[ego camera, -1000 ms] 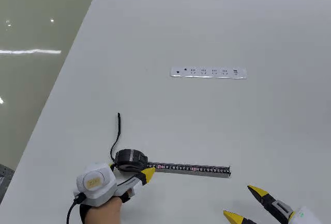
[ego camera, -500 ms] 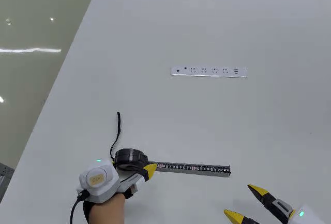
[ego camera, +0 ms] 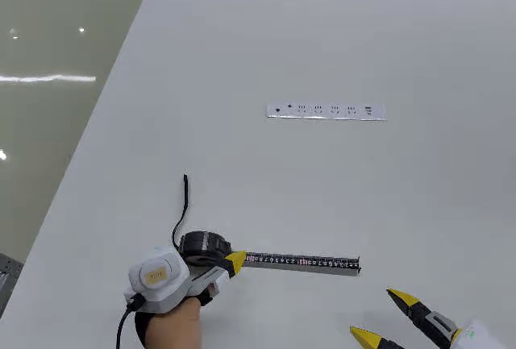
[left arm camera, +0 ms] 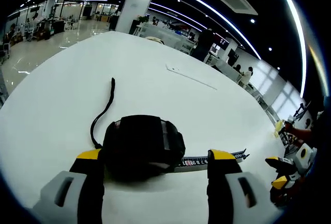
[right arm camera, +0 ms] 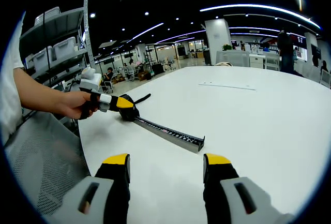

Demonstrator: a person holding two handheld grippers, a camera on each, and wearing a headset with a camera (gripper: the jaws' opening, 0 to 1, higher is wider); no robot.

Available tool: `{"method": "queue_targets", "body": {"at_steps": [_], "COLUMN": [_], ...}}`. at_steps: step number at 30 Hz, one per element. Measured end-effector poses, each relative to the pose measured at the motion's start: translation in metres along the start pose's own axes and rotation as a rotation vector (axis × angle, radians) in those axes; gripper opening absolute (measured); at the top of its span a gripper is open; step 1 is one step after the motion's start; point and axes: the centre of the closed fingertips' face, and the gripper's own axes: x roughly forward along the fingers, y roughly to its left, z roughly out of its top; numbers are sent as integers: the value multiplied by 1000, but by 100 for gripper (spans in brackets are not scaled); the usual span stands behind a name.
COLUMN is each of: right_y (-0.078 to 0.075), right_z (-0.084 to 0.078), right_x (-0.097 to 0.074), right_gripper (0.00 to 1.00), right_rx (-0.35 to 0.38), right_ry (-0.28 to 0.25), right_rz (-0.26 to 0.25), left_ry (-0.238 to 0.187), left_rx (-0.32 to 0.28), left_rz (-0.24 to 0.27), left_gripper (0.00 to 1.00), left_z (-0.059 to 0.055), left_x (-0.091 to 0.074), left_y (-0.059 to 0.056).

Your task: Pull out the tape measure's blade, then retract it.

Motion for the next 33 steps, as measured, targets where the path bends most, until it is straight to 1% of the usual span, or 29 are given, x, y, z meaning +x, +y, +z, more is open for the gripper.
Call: {"method": "queue_targets", "body": {"at_steps": [3, 5, 6, 9, 16, 19, 20, 23, 25, 29, 33], "right_y": [0, -1, -1, -1, -2, -2, -1, -2, -2, -3, -4], "right_z": [-1, 0, 0, -1, -2, -3, -3, -2, -2, -2, -3], "right_x": [0, 0, 0, 0, -1, -1, -1, 0, 0, -1, -2], "right_gripper": [57, 57, 57, 57, 55, 54, 54, 54, 54, 54, 54], "right_rx": [2, 2, 3, 3, 10, 9, 12, 14, 16, 18, 20], "right_ry": [0, -1, -2, -2, -5, -3, -9, -13, -14, -17, -16], "right_rz": [2, 1, 1, 0, 2, 5, 9, 8, 8, 7, 4], "left_ry": [-6, -3, 3, -6, -5, -5, -3, 1, -8, -11, -7], "left_rx": [-16, -15, -8, -21, -19, -16, -7, -5, -15, -19, -10], "left_rz": [21, 33, 51, 71, 117, 132, 146, 170, 180, 195, 210], "left_gripper": [82, 83, 82, 83, 81, 82, 82, 81, 83, 84, 82], "left_z": [1, 1, 0, 1, 0, 0, 0, 0, 0, 1, 0], "left_x": [1, 2, 2, 3, 5, 6, 5, 6, 8, 9, 9], "left_y": [0, -1, 0, 1, 4, 3, 4, 4, 5, 5, 8]}}
